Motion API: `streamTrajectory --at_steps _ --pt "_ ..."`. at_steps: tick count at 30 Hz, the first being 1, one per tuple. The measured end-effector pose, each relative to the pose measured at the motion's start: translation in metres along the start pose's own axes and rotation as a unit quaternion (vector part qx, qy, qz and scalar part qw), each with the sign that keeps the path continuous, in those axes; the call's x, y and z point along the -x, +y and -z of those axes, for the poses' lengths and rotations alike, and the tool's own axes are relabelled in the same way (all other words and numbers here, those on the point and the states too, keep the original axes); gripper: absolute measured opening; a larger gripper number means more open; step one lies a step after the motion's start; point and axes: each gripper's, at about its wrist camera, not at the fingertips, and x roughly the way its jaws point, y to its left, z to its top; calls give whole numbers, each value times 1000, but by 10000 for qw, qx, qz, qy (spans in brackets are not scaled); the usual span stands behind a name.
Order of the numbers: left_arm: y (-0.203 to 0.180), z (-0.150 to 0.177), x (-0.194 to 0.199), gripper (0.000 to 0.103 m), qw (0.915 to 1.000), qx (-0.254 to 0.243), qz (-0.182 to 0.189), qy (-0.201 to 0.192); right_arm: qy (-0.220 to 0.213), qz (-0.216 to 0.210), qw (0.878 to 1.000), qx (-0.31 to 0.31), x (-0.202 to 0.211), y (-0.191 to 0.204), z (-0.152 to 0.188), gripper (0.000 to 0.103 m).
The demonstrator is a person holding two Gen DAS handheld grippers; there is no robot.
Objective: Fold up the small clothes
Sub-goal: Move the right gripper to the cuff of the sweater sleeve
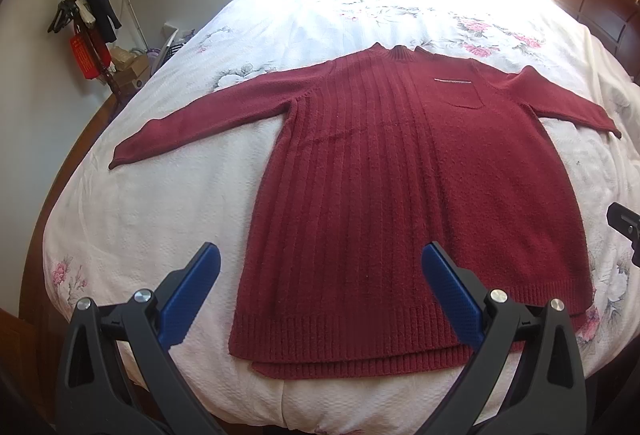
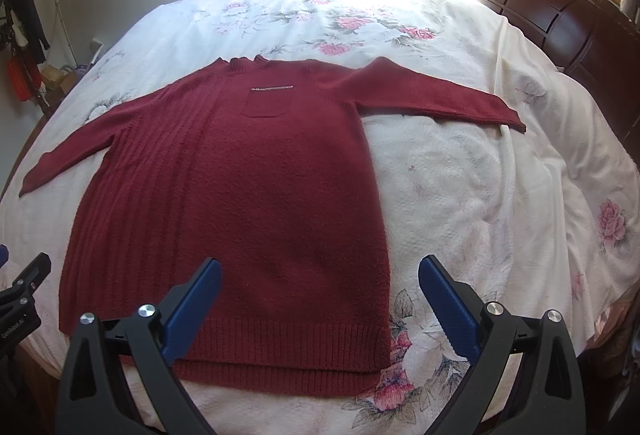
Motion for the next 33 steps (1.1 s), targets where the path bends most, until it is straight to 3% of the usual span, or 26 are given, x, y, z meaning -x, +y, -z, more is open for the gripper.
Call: streamTrajectory --at_steps 11,17,20,25,28,30,33 --pt "-7 -2 -8 100 10000 -60 -1 4 174 -149 9997 -90 -7 -5 0 99" --pt "-23 -22 -33 100 9998 -43 32 185 219 -411 9989 -63 -33 -32 -12 99" --pt "-44 -45 -50 100 9997 -129 70 176 221 -511 9980 -298 -55 -69 -34 99" --pt "-96 -101 -83 100 9992 -161 344 136 146 -70 9984 -535 -94 -153 -93 99" --pt "-133 -138 -103 100 9986 -151 508 67 366 29 9962 -793 -129 -214 -133 99" --pt "-161 -162 -117 100 9983 -214 539 -31 475 -131 9932 -1054 -158 -256 -158 99" --pt "-198 -191 -139 100 9981 -227 563 -95 780 140 9879 -1330 -198 -311 -185 99"
